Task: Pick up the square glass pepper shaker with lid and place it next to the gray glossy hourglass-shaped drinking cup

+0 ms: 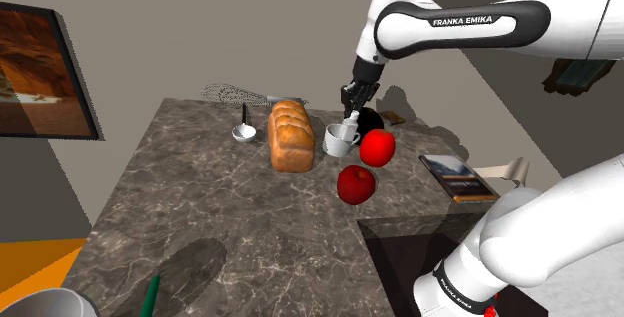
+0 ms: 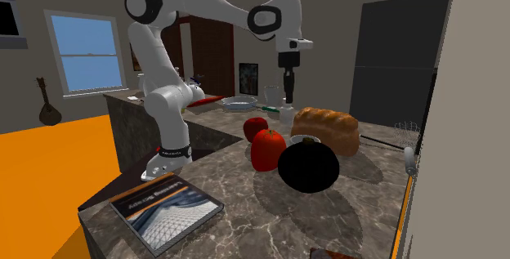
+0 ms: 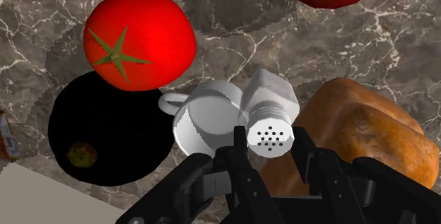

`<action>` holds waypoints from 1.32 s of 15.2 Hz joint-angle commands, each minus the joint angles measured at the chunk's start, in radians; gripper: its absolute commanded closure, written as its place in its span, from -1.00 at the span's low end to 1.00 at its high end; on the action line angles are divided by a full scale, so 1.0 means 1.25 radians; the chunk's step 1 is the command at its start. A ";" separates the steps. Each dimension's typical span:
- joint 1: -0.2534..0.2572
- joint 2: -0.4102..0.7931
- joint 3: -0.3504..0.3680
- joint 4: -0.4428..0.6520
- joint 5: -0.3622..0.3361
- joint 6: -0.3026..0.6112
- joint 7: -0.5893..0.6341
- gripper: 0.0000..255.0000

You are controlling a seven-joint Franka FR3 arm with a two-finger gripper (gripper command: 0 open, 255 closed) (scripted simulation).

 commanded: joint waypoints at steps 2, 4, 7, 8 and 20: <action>0.000 -0.004 0.000 0.029 0.001 -0.033 -0.003 1.00; 0.000 -0.006 0.000 0.049 0.001 -0.055 -0.004 1.00; 0.000 -0.007 0.000 0.080 0.002 -0.087 -0.005 1.00; 0.000 -0.007 0.000 0.091 0.002 -0.098 -0.006 1.00; 0.028 -0.046 0.052 0.141 0.018 -0.190 0.062 1.00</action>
